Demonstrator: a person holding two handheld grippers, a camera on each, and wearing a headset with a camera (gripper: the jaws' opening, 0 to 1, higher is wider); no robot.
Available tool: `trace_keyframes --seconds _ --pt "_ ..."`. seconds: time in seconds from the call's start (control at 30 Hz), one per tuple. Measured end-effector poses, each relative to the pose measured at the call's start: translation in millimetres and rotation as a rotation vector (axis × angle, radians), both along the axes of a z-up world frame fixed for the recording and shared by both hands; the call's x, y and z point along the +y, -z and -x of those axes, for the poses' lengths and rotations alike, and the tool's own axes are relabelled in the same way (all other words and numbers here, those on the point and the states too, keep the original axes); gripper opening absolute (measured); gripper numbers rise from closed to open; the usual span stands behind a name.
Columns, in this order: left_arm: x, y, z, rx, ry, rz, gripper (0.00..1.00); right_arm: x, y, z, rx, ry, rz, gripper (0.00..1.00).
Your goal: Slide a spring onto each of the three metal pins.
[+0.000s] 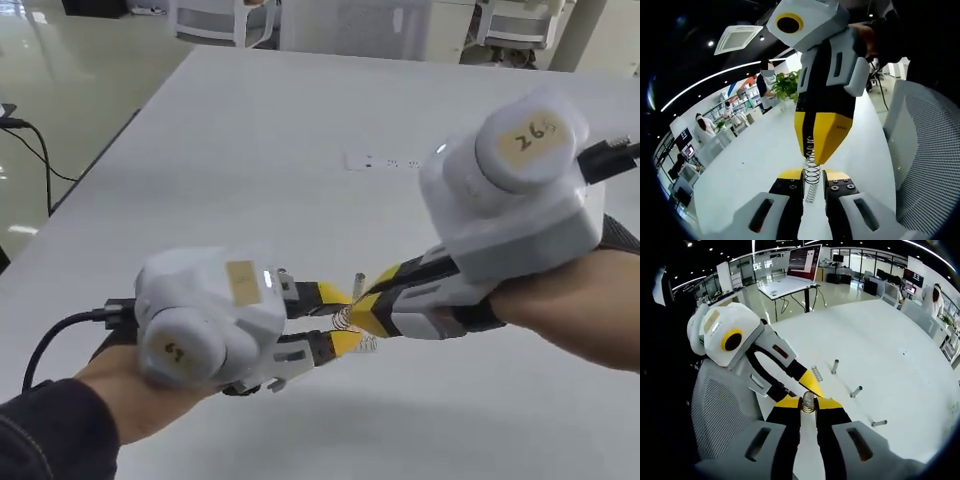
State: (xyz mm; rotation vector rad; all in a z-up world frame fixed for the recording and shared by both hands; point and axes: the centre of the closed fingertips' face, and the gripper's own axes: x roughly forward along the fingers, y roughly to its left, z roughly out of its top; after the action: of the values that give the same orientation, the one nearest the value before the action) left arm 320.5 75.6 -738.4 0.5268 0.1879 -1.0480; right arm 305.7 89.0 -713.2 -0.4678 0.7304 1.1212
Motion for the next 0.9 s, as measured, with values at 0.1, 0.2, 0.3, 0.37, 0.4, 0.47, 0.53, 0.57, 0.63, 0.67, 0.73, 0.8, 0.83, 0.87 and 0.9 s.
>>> trace_keyframes --seconds 0.1,0.2,0.3,0.37,0.4,0.47,0.53,0.57,0.63,0.67,0.73,0.8,0.83,0.87,0.9 --pt "0.3 -1.7 -1.2 -0.012 -0.001 0.004 0.09 0.0 1.5 -0.1 0.004 -0.001 0.005 0.12" --pt "0.3 -1.3 -1.2 -0.023 0.001 -0.006 0.08 1.8 1.2 -0.4 0.001 -0.007 0.0 0.12" --pt "1.6 -1.9 -0.4 -0.012 0.0 0.004 0.07 2.5 1.7 -0.3 0.001 -0.023 -0.001 0.13" --pt "1.6 -2.5 -0.5 -0.016 -0.001 0.006 0.07 2.6 1.9 -1.4 -0.002 -0.024 -0.003 0.13" --pt "1.1 -4.0 -0.9 -0.019 -0.004 0.012 0.07 2.7 2.6 -2.0 -0.001 -0.024 -0.004 0.13" --pt "-2.1 -9.5 0.6 -0.005 0.002 0.044 0.07 2.5 4.6 -2.2 0.004 -0.024 -0.001 0.13" --pt "-3.5 -9.5 0.7 -0.023 0.004 0.026 0.07 2.1 5.4 -3.3 -0.003 -0.024 0.004 0.13" --pt "-3.5 -8.5 0.8 -0.022 0.006 0.022 0.07 1.8 5.8 -3.3 -0.002 -0.025 0.006 0.13" --pt "-3.8 -6.9 1.0 -0.018 0.01 0.027 0.07 1.0 6.9 -3.1 -0.002 -0.025 0.012 0.13" --pt "-3.9 -6.2 0.7 -0.018 0.011 0.03 0.08 0.7 7.2 -3.3 -0.001 -0.025 0.013 0.13" --pt "-4.8 -5.7 0.7 -0.018 0.01 0.035 0.08 0.1 7.9 -3.9 0.001 -0.024 0.017 0.13" --pt "-5.5 -5.6 0.8 -0.005 0.005 0.047 0.09 -0.5 8.1 -4.3 0.004 -0.023 0.02 0.13" --pt "-5.7 -5.1 1.4 0.012 0.005 0.057 0.1 -0.7 8.2 -4.3 0.005 -0.023 0.021 0.13" --pt "-5.1 -4.3 0.7 0.024 -0.001 0.064 0.1 -0.9 8.0 -4.6 0.003 -0.024 0.023 0.13" --pt "-4.5 -3.1 0.5 0.025 -0.001 0.06 0.1 -1.0 7.8 -4.6 0.003 -0.025 0.024 0.13"
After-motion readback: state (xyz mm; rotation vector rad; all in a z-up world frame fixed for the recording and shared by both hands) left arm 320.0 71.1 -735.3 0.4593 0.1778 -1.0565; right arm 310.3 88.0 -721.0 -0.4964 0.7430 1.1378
